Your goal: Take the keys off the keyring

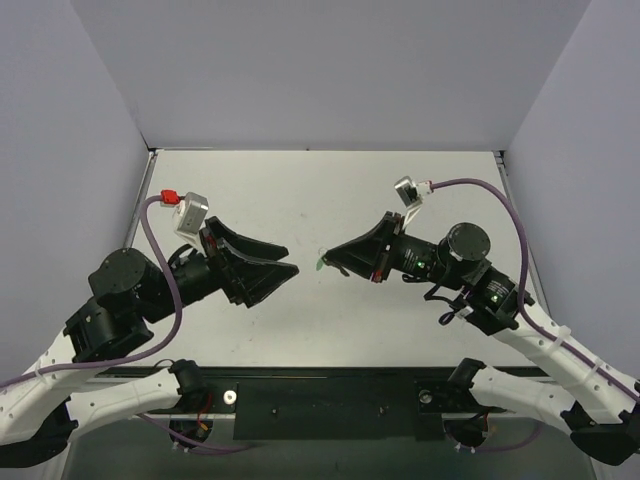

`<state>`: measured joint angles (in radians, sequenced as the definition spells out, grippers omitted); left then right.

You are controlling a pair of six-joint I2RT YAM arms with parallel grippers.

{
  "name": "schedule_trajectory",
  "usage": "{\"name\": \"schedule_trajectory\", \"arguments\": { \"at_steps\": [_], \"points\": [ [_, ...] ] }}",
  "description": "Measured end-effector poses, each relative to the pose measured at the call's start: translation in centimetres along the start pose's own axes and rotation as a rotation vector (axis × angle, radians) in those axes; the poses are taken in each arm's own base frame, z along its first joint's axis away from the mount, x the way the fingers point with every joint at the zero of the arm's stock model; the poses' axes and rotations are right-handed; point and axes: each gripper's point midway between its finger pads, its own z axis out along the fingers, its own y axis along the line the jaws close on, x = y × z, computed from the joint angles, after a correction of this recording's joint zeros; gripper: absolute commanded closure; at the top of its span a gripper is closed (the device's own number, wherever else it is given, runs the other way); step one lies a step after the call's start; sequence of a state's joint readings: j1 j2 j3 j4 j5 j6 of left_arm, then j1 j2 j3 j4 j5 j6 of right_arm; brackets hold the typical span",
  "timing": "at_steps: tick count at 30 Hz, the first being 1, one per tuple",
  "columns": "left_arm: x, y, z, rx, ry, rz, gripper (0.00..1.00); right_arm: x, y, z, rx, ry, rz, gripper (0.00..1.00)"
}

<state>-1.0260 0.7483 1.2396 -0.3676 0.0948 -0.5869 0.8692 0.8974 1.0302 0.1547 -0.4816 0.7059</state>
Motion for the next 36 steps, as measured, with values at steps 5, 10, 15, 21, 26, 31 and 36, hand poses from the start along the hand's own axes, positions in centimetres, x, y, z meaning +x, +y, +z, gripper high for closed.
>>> {"name": "schedule_trajectory", "arguments": {
  "at_steps": [5, 10, 15, 21, 26, 31, 36],
  "points": [
    [-0.4, 2.2, 1.2, -0.092, -0.069, -0.026, 0.38, -3.9, -1.7, 1.0, -0.035, -0.154, 0.091, 1.00],
    [-1.4, 4.2, 2.0, -0.196, -0.099, -0.008, 0.40, -7.4, -2.6, 3.0, -0.198, -0.222, 0.271, 1.00],
    [-3.3, 6.8, 2.0, -0.281, -0.154, -0.005, 0.43, -8.0, -3.4, 4.7, -0.325, -0.176, 0.491, 1.00],
    [-6.2, 10.0, 1.6, -0.329, -0.231, -0.072, 0.50, -7.7, -1.4, 4.2, -0.402, -0.133, 0.522, 1.00],
    [-7.1, 9.7, 2.8, -0.232, -0.236, -0.147, 0.51, -7.1, 2.2, 2.7, -0.453, -0.106, 0.430, 1.00],
    [-6.3, 7.5, 4.0, -0.069, -0.195, -0.197, 0.52, -6.3, 3.7, 2.4, -0.433, -0.081, 0.345, 1.00],
    [-6.2, 5.2, 3.6, 0.042, -0.189, -0.204, 0.53, -5.3, 1.9, 3.1, -0.346, -0.067, 0.319, 1.00]
  ]
}}
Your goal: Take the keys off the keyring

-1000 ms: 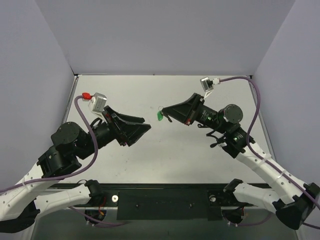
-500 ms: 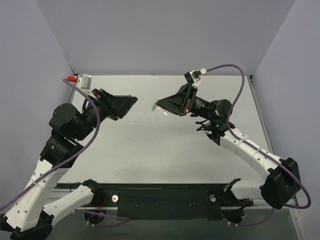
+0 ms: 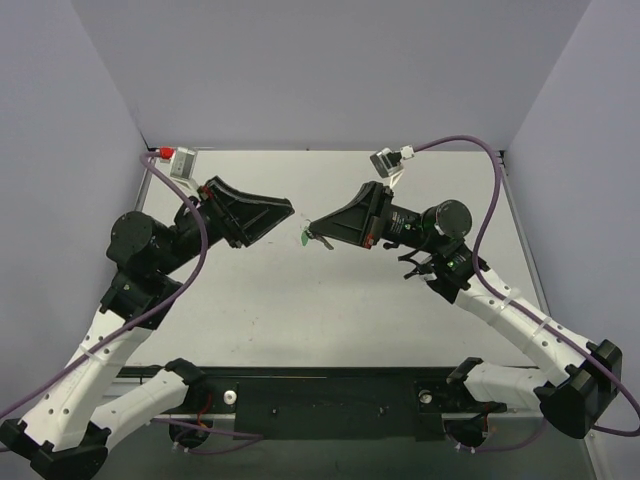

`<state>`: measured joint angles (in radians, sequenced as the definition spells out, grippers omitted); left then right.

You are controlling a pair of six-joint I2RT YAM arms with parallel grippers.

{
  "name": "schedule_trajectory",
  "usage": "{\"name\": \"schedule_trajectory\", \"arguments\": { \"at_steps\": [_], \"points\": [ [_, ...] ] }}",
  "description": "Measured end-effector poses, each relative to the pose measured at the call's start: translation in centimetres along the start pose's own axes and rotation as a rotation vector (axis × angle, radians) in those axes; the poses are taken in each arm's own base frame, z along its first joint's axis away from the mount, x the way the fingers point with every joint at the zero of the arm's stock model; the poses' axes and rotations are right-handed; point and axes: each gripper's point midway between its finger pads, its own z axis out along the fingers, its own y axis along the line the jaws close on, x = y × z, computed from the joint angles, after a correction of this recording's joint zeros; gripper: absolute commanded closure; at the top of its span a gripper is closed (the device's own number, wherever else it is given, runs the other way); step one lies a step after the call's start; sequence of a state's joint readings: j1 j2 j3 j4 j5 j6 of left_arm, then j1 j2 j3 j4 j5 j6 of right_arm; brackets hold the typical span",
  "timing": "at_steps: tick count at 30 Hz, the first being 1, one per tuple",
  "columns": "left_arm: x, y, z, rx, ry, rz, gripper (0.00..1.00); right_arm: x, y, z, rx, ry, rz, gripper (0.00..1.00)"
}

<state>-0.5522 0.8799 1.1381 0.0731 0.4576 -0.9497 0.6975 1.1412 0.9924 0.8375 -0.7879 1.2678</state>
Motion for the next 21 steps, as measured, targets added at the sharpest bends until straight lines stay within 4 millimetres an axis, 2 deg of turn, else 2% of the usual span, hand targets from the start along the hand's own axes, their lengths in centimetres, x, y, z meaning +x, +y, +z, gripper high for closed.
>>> {"name": "schedule_trajectory", "arguments": {
  "at_steps": [4, 8, 18, 21],
  "points": [
    [0.7, -1.3, -0.2, 0.062, 0.019, -0.008, 0.56, 0.2, -1.5, 0.0, 0.056, -0.002, -0.004, 1.00],
    [1.5, -1.6, -0.1, 0.079, 0.040, -0.013, 0.56, 0.2, -1.9, 0.2, 0.082, -0.005, -0.015, 1.00],
    [2.0, -0.3, -0.2, 0.020, 0.038, -0.020, 0.55, 0.9, -1.2, 0.6, 0.089, 0.025, -0.054, 1.00],
    [2.0, 0.0, -0.3, 0.004, 0.036, -0.015, 0.58, 1.2, -1.4, 0.6, 0.098, 0.032, -0.053, 1.00]
  ]
}}
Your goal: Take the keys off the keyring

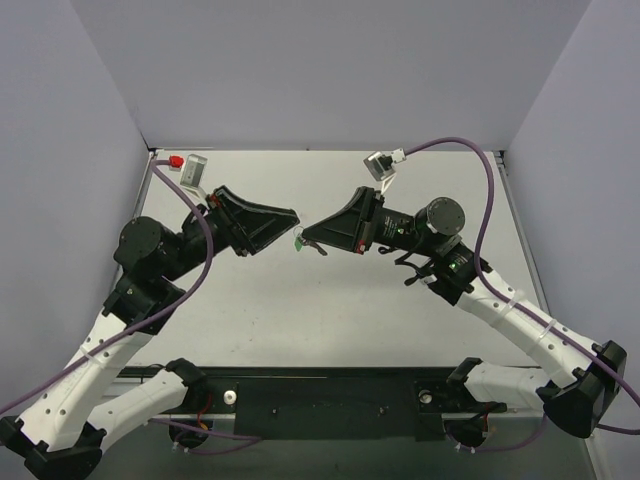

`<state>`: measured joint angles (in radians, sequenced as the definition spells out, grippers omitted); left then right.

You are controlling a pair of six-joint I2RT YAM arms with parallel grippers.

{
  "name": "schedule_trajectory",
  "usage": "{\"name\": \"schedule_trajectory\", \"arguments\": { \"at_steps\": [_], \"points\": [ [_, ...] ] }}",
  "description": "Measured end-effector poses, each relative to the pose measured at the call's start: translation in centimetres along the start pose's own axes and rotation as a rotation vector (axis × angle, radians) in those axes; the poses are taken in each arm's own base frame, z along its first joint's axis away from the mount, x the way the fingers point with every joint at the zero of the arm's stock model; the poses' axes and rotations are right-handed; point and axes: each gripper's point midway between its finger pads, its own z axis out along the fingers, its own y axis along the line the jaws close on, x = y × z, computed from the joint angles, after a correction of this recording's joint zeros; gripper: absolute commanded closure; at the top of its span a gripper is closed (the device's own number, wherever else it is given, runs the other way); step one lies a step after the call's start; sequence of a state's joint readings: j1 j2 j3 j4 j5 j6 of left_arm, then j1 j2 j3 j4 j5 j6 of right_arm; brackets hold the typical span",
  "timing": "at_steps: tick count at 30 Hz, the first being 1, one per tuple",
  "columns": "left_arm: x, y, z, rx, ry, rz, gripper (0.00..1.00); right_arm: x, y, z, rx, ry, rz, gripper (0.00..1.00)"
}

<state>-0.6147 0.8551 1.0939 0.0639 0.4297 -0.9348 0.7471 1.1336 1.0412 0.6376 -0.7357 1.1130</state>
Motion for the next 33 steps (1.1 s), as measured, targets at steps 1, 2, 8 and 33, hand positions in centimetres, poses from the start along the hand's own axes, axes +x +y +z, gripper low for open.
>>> {"name": "schedule_trajectory", "arguments": {
  "at_steps": [1, 2, 8, 33],
  "points": [
    [0.0, 0.0, -0.1, -0.003, 0.000, 0.001, 0.58, 0.0, 0.0, 0.0, 0.002, 0.001, 0.000, 1.00],
    [0.0, 0.0, -0.1, -0.005, 0.000, 0.002, 0.59, 0.0, -0.1, 0.0, 0.005, 0.000, -0.001, 1.00],
    [0.3, -0.1, -0.6, -0.006, 0.002, 0.001, 0.63, -0.5, 0.4, 0.1, 0.002, -0.012, -0.017, 1.00],
    [2.5, 0.3, -1.1, -0.008, 0.049, -0.034, 0.64, -0.1, 0.5, 0.3, 0.017, -0.001, -0.051, 1.00]
  ]
}}
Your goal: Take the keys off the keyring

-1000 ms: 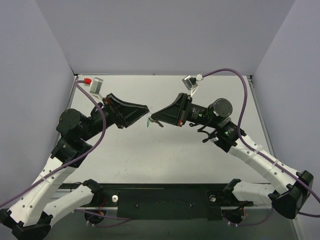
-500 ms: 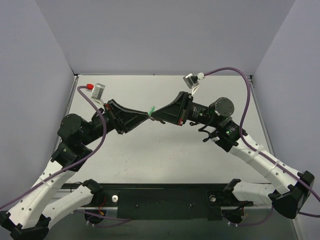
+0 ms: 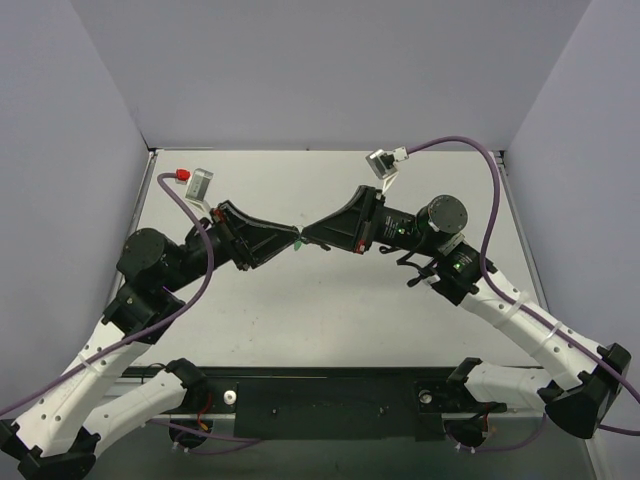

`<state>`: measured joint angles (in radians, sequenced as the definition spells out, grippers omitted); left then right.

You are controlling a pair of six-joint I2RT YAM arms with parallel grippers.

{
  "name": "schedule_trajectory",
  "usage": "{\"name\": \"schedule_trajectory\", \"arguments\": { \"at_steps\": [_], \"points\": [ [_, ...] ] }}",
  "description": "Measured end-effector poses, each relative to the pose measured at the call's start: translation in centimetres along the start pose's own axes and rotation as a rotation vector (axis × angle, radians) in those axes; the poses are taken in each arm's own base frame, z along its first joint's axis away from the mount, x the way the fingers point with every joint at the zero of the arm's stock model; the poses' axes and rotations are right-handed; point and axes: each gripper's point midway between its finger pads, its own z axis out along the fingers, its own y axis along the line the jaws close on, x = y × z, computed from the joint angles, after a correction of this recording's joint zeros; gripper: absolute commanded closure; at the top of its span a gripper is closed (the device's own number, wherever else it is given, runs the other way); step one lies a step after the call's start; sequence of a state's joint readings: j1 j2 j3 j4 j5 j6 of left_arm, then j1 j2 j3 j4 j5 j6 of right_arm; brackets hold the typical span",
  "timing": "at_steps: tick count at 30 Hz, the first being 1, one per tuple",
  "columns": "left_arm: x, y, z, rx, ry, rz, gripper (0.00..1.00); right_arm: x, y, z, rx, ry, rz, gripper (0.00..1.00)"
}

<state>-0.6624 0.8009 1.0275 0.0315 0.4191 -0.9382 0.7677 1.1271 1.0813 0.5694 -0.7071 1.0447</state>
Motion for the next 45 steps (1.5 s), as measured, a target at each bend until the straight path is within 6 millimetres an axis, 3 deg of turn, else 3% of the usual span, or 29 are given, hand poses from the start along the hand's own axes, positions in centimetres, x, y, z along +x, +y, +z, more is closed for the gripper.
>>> {"name": "schedule_trajectory", "arguments": {
  "at_steps": [14, 18, 29, 45],
  "points": [
    [-0.4, 0.1, 0.1, -0.009, -0.018, -0.005, 0.76, 0.2, -0.1, -0.3, 0.013, 0.008, -0.007, 1.00],
    [-0.3, 0.0, 0.1, -0.008, -0.017, -0.017, 1.00, 0.3, 0.0, -0.3, 0.012, 0.011, -0.010, 1.00],
    [0.1, 0.3, 0.0, -0.021, 0.001, -0.017, 1.00, 0.7, -0.3, -0.5, 0.028, 0.025, -0.023, 1.00],
    [3.6, 1.1, -1.9, -0.095, 0.249, 0.072, 1.00, 4.4, -1.5, -1.7, 0.102, 0.179, -0.043, 1.00]
  ]
}}
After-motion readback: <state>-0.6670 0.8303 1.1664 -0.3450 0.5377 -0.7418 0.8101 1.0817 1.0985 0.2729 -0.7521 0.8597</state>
